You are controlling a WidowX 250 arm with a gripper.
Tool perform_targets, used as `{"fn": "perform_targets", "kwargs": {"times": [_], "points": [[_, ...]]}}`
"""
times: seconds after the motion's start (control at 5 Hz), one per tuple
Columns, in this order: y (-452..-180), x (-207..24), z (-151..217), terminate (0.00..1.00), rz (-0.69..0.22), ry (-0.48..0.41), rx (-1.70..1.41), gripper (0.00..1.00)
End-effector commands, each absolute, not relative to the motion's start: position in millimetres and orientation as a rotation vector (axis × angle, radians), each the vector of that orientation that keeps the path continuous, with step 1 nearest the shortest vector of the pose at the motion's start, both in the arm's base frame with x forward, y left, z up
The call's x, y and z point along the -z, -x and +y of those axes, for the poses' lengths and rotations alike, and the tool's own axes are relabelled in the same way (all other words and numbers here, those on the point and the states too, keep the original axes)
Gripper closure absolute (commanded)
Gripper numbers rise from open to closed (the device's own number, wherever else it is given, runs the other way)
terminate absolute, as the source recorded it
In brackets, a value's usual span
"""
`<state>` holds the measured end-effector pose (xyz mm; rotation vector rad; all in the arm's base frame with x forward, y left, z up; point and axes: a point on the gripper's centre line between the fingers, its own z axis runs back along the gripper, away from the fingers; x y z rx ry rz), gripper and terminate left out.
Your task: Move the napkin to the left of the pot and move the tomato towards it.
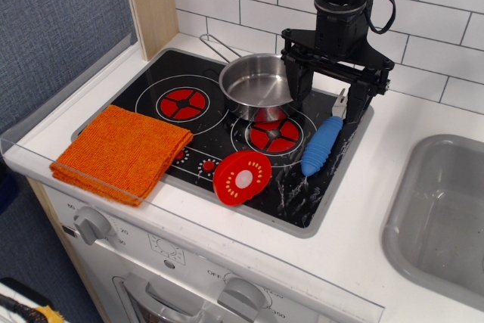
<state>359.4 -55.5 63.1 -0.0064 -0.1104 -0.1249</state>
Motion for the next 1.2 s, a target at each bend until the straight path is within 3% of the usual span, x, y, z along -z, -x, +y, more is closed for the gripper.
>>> {"fn": "perform_targets", "kwargs": {"times": [0.0,0.6,1.0], "points": [[-359.4,-63.1,-55.5,0.0,-0.11,0.006,0.125,0.0],[-318.3,-75.3,37.9,0.0,-0.155,0.022,-0.003,0.0],[-286.6,-48.7,95.7,0.0,-0.102,-0.039,0.0,0.0]]}}
